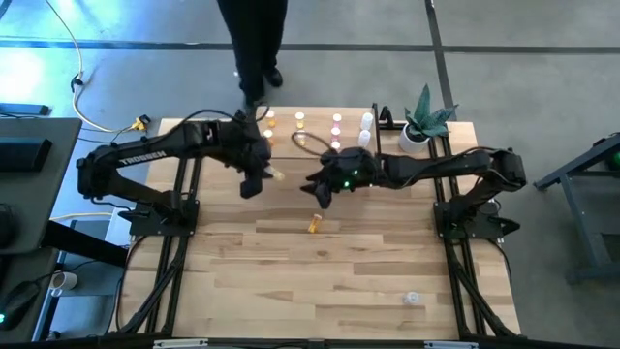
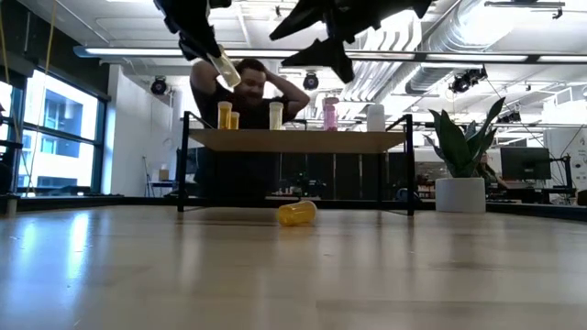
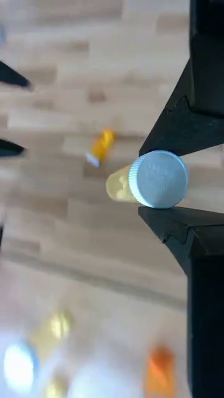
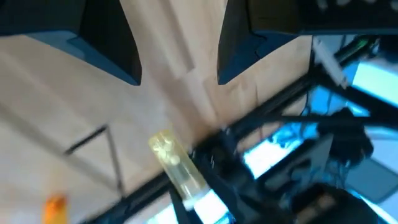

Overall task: Pick and place medicine bottles onto shelf by color
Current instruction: Put the yellow pill bottle on the shelf aligned with other yellow pill bottles

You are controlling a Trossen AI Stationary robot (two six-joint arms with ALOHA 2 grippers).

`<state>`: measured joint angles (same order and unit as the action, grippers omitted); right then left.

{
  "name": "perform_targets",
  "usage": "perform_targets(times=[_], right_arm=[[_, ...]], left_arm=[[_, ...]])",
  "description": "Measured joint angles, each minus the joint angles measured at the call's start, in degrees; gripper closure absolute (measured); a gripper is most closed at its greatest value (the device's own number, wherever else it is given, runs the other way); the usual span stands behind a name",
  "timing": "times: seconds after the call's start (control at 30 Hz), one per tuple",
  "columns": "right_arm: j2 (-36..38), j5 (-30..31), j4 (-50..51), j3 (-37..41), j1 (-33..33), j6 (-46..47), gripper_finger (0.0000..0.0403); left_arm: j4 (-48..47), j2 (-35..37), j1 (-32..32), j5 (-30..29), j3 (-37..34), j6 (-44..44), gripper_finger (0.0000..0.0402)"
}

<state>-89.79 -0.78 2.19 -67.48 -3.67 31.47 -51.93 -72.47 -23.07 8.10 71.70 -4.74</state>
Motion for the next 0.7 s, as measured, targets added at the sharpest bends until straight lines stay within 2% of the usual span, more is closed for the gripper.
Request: perform_targets(times=[0.33, 0.7], right_arm=[[6.41, 1.77, -1.15, 0.0, -6.09, -6.54, 0.0203], [13.49, 1.73, -1.13, 0.0, -13.78, -15.68, 0.0203]], left_arm=[[-1.94, -0.02, -3.58, -5.71, 5.52, -6.0, 0.0287], [-1.82, -0.55, -5.12, -10.93, 15.51, -6.43, 0.0287]])
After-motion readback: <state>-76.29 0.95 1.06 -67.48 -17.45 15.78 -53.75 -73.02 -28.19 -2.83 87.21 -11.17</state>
